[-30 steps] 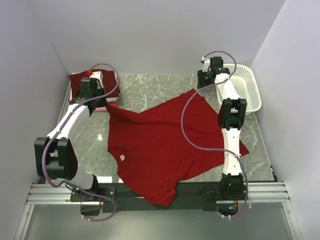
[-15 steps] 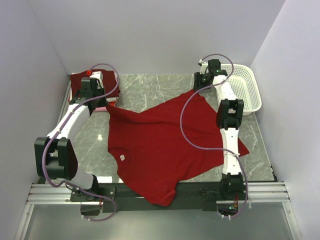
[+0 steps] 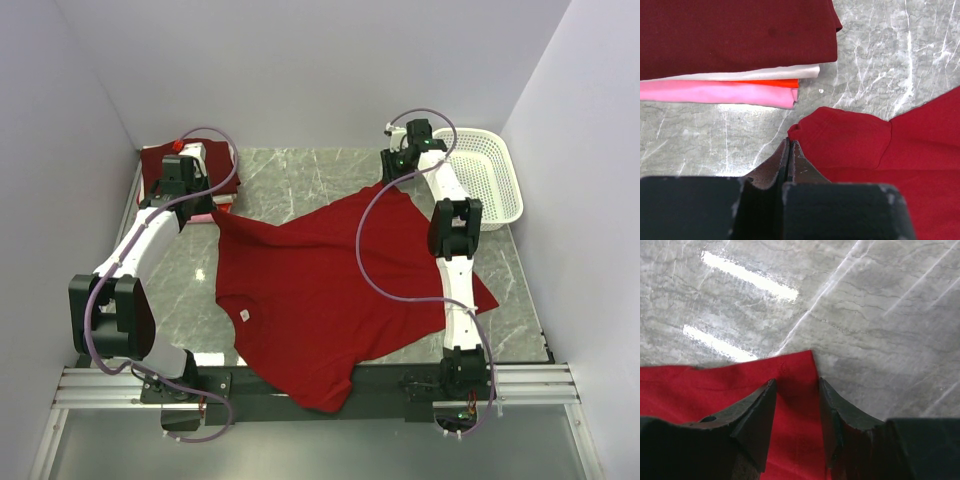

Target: Fold and stack the t-shirts

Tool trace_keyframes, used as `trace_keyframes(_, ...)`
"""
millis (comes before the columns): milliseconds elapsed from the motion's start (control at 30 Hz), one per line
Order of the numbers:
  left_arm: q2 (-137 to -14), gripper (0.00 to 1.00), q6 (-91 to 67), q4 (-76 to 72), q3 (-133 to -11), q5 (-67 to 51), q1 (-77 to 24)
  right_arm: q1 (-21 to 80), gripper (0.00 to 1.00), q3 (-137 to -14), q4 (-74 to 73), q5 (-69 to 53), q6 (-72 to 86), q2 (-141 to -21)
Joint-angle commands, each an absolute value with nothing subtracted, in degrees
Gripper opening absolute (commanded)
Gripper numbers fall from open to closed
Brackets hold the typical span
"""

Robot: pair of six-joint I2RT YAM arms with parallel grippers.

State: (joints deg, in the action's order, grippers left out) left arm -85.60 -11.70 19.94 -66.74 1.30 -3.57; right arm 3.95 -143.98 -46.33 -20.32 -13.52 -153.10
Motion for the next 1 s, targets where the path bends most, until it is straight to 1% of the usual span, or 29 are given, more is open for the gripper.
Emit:
trace_keyframes(0,-84.99,0.00,-11.25,18.37,-66.89,0.44,-3.60,4.83,0.45,-145.63,-49.40,-19.25,-14.59,-154.07)
trace_keyframes(67,-84.99,0.00,-11.16,18.37,-66.89,0.44,-3.60,4.83,0.43,-145.81,-49.31,-18.55,-14.33,-154.16)
trace_keyframes(100,-84.99,0.00,-11.16,18.37,-67.06,0.44,-3.60,4.92,0.37,-145.81,-49.22,-18.37,-14.24,-154.16)
trace_keyframes(167,-85.08,0.00,-11.16,18.37,-66.97,0.44,-3.60,4.83,0.31,-145.81,-49.13,-18.19,-14.15,-154.16)
trace_keyframes(200,-84.90,0.00,-11.25,18.37,-66.97,0.44,-3.60,4.92,0.25,-145.81,-49.13,-18.11,-14.15,-154.16)
trace_keyframes(300,-84.82,0.00,-11.25,18.46,-66.88,0.44,-3.60,4.92,0.14,-145.64,-48.78,-17.93,-14.06,-154.07)
trace_keyframes(367,-84.81,0.00,-11.25,18.37,-66.88,0.44,-3.60,4.92,0.11,-145.46,-48.43,-17.93,-14.06,-153.90)
trace_keyframes(500,-84.82,0.00,-11.25,18.46,-66.88,0.44,-3.60,4.83,0.00,-144.41,-47.46,-17.14,-14.33,-152.50)
trace_keyframes(667,-84.55,0.00,-11.25,18.28,-67.06,0.44,-3.60,3.61,0.00,-141.86,-43.77,-19.33,-12.31,-148.28)
trace_keyframes(967,-82.09,0.00,-11.51,17.67,-70.04,2.72,-3.34,3.25,0.00,-135.80,-39.38,-26.44,-10.20,-133.69)
